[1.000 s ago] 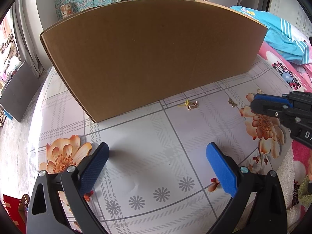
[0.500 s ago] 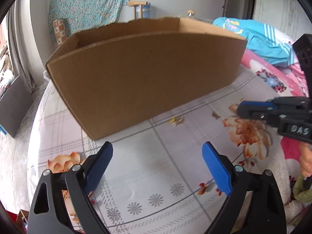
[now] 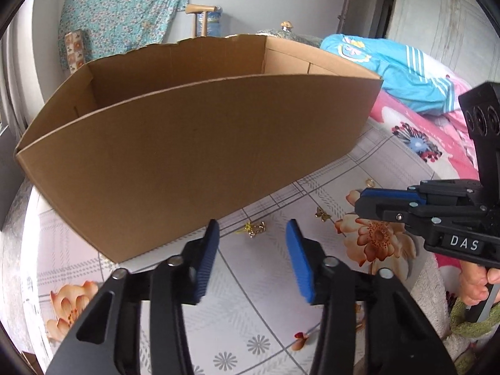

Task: Organize jewelry
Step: 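Close the left tool on a gold charm while the right tool holds its charm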

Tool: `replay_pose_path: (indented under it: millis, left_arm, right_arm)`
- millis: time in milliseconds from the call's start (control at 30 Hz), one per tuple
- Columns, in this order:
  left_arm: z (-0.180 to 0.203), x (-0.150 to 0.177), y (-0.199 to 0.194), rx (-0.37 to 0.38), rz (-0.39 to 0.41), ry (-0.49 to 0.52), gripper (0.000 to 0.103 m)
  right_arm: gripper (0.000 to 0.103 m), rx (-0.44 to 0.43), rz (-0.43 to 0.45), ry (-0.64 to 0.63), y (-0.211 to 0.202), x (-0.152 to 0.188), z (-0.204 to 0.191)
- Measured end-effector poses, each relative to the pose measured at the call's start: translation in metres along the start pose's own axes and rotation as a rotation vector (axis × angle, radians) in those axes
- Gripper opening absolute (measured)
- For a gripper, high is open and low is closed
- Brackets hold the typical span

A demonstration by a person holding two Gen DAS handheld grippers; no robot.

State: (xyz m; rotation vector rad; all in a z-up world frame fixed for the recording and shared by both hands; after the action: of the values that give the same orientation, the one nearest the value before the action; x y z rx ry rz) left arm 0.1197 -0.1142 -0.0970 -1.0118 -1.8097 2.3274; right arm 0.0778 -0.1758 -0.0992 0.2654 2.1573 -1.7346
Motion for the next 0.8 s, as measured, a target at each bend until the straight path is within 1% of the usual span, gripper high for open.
replay_pose_path:
  millis: [167, 300, 433, 567, 667, 800]
  left_arm:
    - [0.005, -0.002, 0.011, -0.05, -0.025, 0.042, 0.026]
    - [0.003, -0.003, 0.022, -0.06, -0.053, 0.039, 0.019]
    - [0.003, -0.004, 0.024, -0.085, -0.048, 0.053, 0.015]
    - [0.004, -0.005, 0.025, -0.099, -0.049, 0.07, 0.004]
    - [0.005, -0.005, 0.024, -0.099, -0.047, 0.081, 0.0]
    - [0.01, -0.005, 0.017, -0.09, -0.033, 0.092, 0.0]
  right_arm:
    - [0.01, -0.019, 0.0, 0.018, 0.002, -0.001, 0.004]
    - [0.01, -0.025, -0.001, 0.024, 0.003, -0.001, 0.007]
    - [0.01, -0.029, 0.003, 0.032, 0.002, 0.0, 0.01]
    - [0.01, -0.037, 0.01, 0.046, 0.001, 0.001, 0.014]
    - [0.01, -0.04, 0.018, 0.056, -0.001, 0.002, 0.016]
    - [0.01, -0.043, 0.029, 0.067, -0.004, 0.005, 0.018]
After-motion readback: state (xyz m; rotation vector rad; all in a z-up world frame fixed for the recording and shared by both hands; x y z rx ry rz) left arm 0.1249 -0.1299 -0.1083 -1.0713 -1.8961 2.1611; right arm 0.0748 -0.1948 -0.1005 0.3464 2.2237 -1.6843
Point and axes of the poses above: each gripper's, at about its wrist camera, not at the fingertips, and y roughly the way its jaws point, z to its right, x to its underside, the point moved 10 cm from there along y, roughly the way its jaws point, and after that the axes turned 15 degrees about -z, right-handed, at the moved point
